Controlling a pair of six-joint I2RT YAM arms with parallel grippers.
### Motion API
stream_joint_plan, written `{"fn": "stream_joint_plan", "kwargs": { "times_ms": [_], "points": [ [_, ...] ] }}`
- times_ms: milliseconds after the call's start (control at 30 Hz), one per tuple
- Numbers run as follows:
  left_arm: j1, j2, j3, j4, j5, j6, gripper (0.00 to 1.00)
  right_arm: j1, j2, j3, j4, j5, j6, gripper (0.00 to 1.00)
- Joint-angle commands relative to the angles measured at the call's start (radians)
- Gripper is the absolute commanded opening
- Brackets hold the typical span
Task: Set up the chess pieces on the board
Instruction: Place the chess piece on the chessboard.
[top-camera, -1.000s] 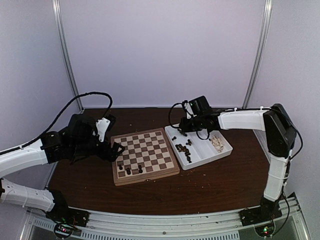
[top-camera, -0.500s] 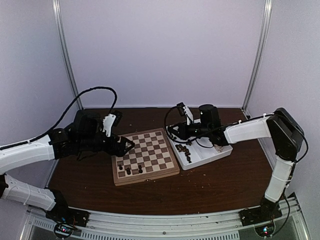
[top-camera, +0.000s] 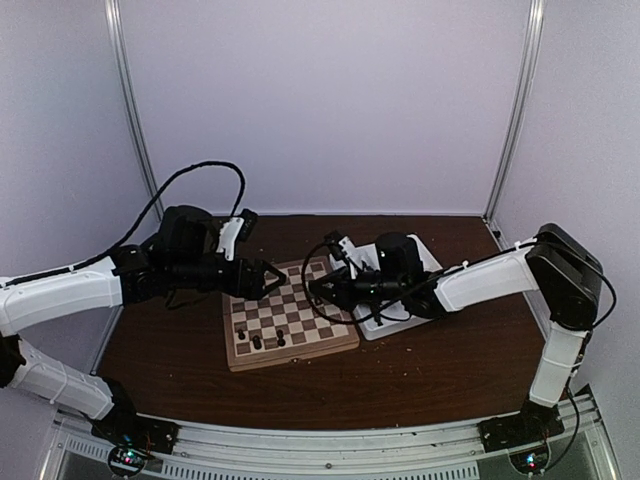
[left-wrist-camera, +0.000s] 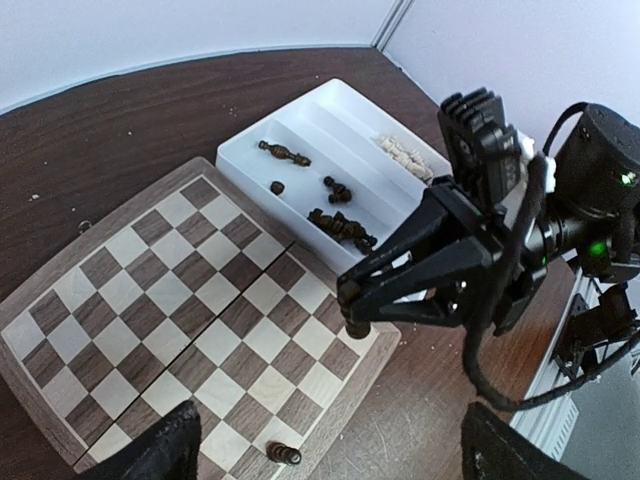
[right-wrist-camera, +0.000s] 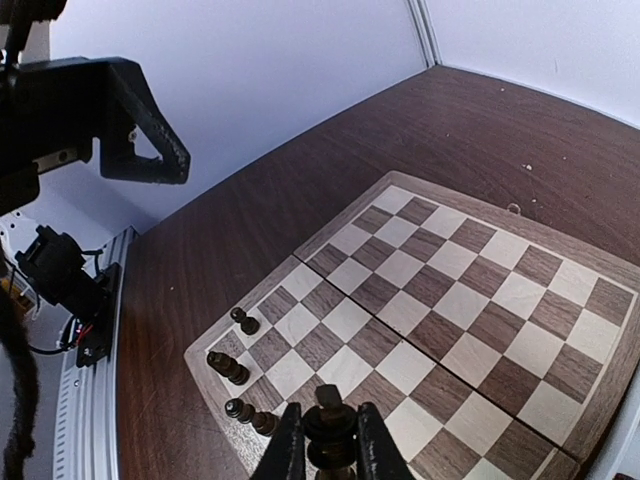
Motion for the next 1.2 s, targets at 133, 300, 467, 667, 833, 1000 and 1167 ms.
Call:
{"fn": "stream_joint_plan", "kwargs": {
  "times_ms": [133,300,467,667,833,1000,1167],
  "points": [
    [0.008,-0.039,-0.003,0.020,-0.010,-0.008,0.90,0.097,-0.037,-0.075,0.045,0.254,0.022,0.07],
    [0.007,-0.051,-0.022,0.013,-0.010,-0.018,0.90,0.148,-0.017,-0.124,0.143,0.339,0.023,0.08],
    [0.007,-0.066,-0.043,0.013,-0.013,-0.016,0.90,0.178,0.028,-0.157,0.260,0.404,0.014,0.09],
    [0.007,-0.076,-0.056,0.001,-0.014,-0.007,0.90,0.203,0.098,-0.150,0.333,0.435,0.011,0.10],
    [0.008,-0.085,-0.067,0.000,-0.017,-0.005,0.90,0.216,0.143,-0.146,0.361,0.442,0.011,0.10],
    [0.007,-0.095,-0.082,0.002,-0.019,-0.004,0.90,0.223,0.162,-0.134,0.357,0.448,0.007,0.10],
    [0.007,-0.102,-0.092,0.000,-0.025,-0.001,0.90,0.232,0.180,-0.113,0.326,0.455,-0.001,0.11]
  ]
}}
